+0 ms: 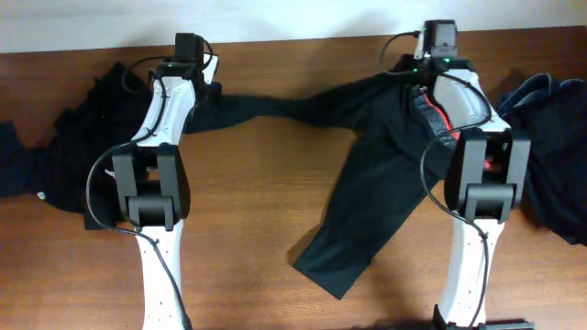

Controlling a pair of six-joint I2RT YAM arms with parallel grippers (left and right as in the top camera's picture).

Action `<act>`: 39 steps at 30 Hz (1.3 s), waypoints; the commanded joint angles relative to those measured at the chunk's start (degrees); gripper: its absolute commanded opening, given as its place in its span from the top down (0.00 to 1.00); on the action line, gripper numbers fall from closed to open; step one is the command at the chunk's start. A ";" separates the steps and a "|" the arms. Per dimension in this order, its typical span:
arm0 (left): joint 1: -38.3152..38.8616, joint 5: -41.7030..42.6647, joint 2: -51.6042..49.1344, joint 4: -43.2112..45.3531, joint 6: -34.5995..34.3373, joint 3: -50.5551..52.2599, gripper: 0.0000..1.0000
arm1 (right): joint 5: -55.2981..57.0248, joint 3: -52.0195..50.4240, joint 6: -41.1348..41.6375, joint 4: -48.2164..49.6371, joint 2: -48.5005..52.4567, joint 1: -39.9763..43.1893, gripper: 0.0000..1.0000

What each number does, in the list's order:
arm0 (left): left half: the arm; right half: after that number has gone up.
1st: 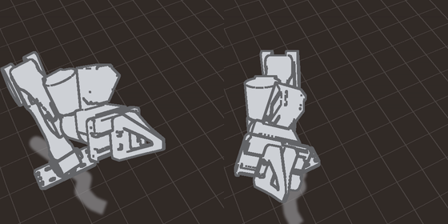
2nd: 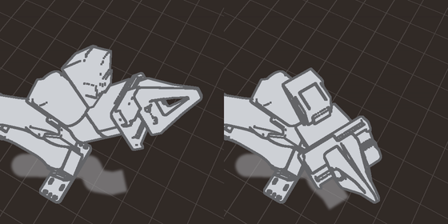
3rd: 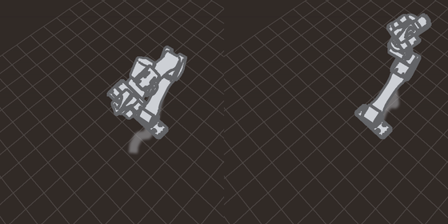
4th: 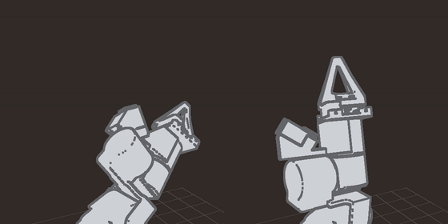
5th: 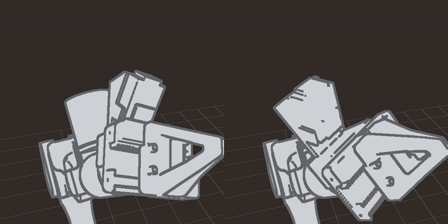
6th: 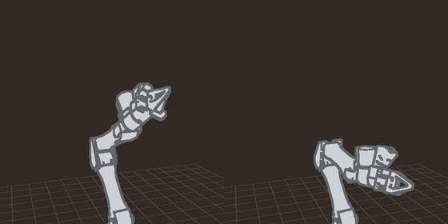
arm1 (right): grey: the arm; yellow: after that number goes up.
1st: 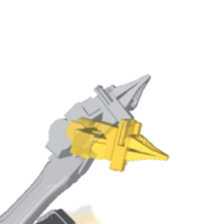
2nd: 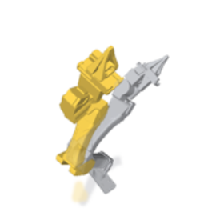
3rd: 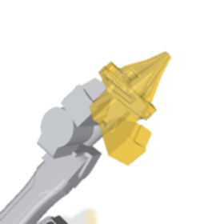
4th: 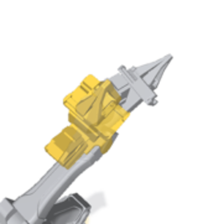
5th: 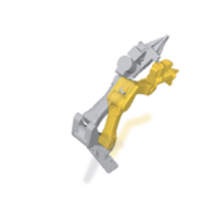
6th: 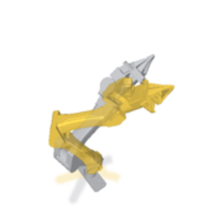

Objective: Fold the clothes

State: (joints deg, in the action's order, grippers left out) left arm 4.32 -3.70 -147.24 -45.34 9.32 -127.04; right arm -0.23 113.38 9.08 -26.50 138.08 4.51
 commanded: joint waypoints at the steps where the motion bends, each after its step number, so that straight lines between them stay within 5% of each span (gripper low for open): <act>1: -0.35 -0.70 -5.11 -0.90 -1.14 1.42 0.99 | 2.47 -0.09 2.38 0.87 1.07 2.16 0.96; 12: -0.35 -3.13 -5.11 0.35 -1.14 1.42 0.99 | 2.45 -0.09 2.38 4.83 1.07 3.02 0.91; 15: -0.35 -5.90 -5.11 1.27 -1.14 1.42 0.99 | 2.45 -0.09 2.38 4.90 1.07 3.02 0.83; 17: -0.35 -8.00 -5.11 2.40 -1.14 1.42 0.99 | 2.45 -0.09 2.36 4.96 1.07 3.06 0.64; 19: -0.35 -10.10 -5.11 3.93 -1.11 1.42 0.90 | 2.45 -0.09 2.36 5.01 1.07 3.06 0.19; 20: -0.35 -10.93 -5.11 4.66 -1.11 1.42 0.76 | 2.45 -0.09 2.34 4.94 1.07 3.06 0.03; 22: -0.35 -12.09 -5.09 5.75 -1.11 1.20 0.51 | 2.45 -0.02 2.34 4.46 1.01 3.06 0.01; 28: -0.31 -11.74 -4.87 1.77 -1.16 -3.98 0.03 | 2.40 0.20 2.34 1.53 -1.60 3.06 0.01; 39: -0.13 -1.75 -4.87 -18.25 -7.76 -25.27 0.01 | 1.99 0.20 2.34 -8.26 -12.55 3.02 0.02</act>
State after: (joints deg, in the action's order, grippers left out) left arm 3.81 -11.11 -152.00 -60.23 4.97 -144.77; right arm 1.28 113.34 11.40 -33.28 132.99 7.38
